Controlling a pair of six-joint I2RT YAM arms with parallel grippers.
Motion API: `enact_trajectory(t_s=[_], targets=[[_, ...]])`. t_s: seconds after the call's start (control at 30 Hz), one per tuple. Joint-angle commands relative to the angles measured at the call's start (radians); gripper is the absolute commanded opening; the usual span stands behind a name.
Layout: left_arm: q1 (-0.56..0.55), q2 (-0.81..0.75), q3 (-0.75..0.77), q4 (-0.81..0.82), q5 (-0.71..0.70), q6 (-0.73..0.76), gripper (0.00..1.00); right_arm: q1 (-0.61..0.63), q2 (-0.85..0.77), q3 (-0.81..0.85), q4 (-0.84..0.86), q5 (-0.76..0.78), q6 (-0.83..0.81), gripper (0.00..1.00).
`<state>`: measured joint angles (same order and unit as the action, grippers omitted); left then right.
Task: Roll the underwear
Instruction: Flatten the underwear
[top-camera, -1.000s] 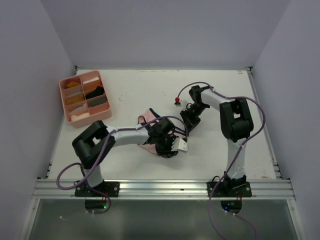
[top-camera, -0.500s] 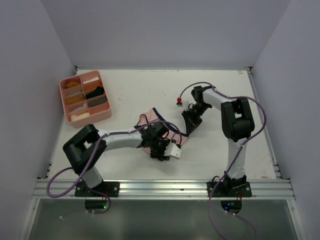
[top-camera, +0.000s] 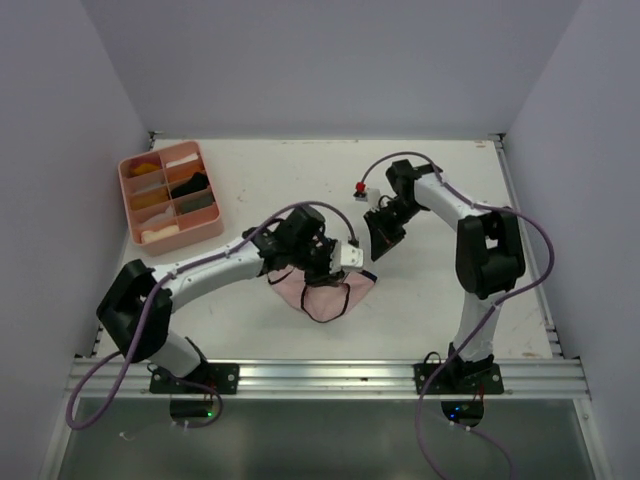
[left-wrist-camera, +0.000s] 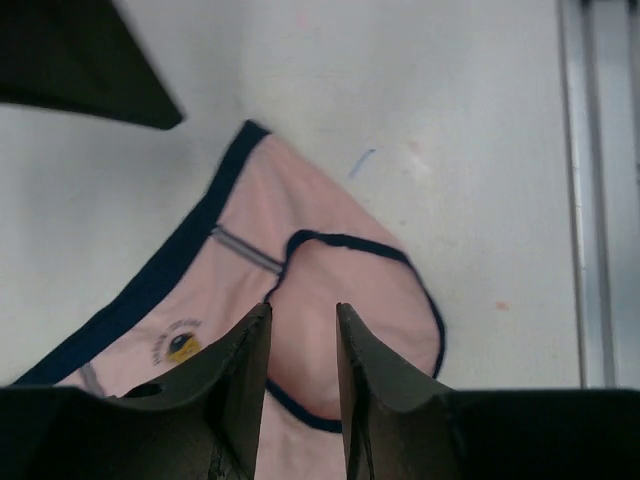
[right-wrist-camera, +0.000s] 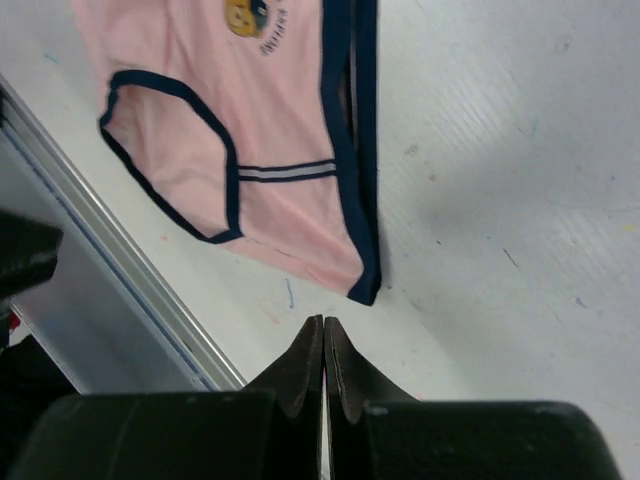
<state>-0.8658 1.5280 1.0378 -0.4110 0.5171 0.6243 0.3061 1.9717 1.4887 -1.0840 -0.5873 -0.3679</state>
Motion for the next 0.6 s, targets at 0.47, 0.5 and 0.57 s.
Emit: enact_trajectory(t_s=[0.47,0.5,0.57], targets=[[0.447,0.311,0.081,0.394,0.054,-0.595,0.39,0.1,0.016,-0.231,0.271,-0.1,0.169,0.0],[0.462,0.343,0.08,0.438,0.043,-0.615,0.38,0.1,0.021,-0.241,0.269,-0.098,0.165,0.0],[0.513,0.377,0.082,0.515,0.055,-0.711,0.38,0.1,0.026,-0.251,0.26,-0.094,0.152,0.0]])
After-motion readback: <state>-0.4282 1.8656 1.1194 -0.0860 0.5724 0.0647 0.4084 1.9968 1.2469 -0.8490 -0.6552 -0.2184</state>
